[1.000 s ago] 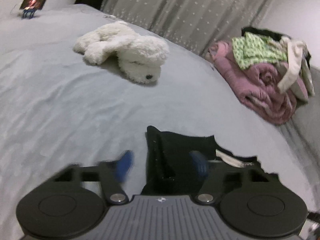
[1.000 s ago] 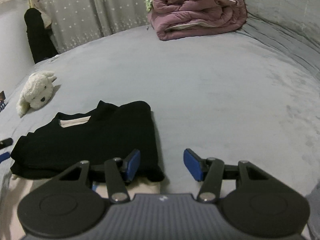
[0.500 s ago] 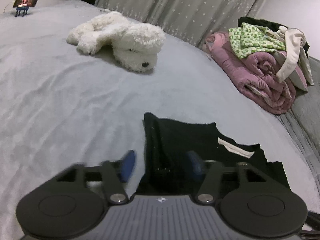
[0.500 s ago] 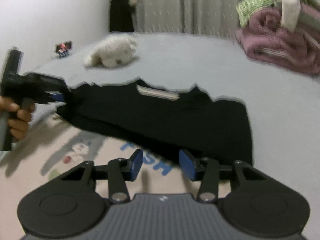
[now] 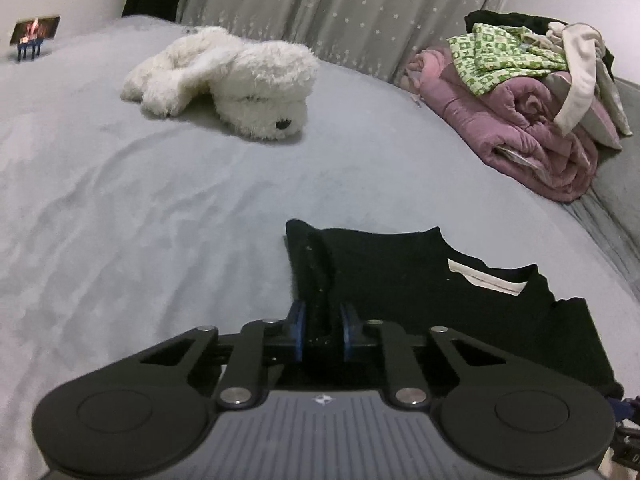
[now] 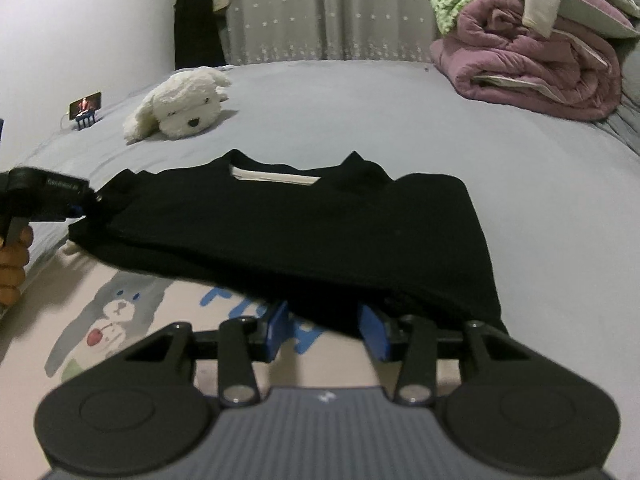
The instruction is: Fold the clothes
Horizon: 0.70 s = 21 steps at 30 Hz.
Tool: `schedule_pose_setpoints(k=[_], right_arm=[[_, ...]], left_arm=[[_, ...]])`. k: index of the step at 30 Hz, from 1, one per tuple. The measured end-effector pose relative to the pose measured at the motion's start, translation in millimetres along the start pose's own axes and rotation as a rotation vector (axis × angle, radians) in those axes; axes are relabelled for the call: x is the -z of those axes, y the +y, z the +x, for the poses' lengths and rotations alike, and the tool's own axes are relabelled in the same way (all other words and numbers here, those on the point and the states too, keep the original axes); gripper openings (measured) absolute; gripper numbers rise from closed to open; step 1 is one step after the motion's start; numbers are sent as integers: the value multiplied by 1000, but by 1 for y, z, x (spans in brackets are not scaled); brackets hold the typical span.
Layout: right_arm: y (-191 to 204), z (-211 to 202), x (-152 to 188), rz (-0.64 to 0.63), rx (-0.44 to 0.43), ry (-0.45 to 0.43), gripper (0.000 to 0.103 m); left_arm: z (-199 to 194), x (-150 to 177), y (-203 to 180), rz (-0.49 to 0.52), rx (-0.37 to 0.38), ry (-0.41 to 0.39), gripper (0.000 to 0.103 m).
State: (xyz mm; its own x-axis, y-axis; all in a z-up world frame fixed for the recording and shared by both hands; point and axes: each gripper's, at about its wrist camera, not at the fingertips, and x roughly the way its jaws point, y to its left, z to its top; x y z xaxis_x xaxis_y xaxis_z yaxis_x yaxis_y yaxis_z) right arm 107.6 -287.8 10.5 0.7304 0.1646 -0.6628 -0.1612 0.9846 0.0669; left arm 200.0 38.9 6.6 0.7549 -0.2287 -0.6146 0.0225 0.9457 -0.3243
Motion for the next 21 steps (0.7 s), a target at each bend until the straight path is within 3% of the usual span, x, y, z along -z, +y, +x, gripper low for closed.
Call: schedule_pose_setpoints(k=[5, 9, 12, 15, 21], right_arm=[[-4, 2, 1, 32, -8, -4, 41], [-4, 3, 4, 29, -1, -6, 41], [-5, 3, 4, 33, -4, -6, 41], [-6, 3, 4, 38, -6, -6, 42], [-3, 5, 7, 9, 4, -11, 44]], left_arm=[[-5, 2, -14, 86, -47, -22, 12], [-11, -4, -15, 31, -43, -27, 11], [-18, -12, -25, 48, -56, -43, 11], [-17, -14, -38, 122, -96, -36, 11], [-10, -5, -40, 174, -154, -35, 11]])
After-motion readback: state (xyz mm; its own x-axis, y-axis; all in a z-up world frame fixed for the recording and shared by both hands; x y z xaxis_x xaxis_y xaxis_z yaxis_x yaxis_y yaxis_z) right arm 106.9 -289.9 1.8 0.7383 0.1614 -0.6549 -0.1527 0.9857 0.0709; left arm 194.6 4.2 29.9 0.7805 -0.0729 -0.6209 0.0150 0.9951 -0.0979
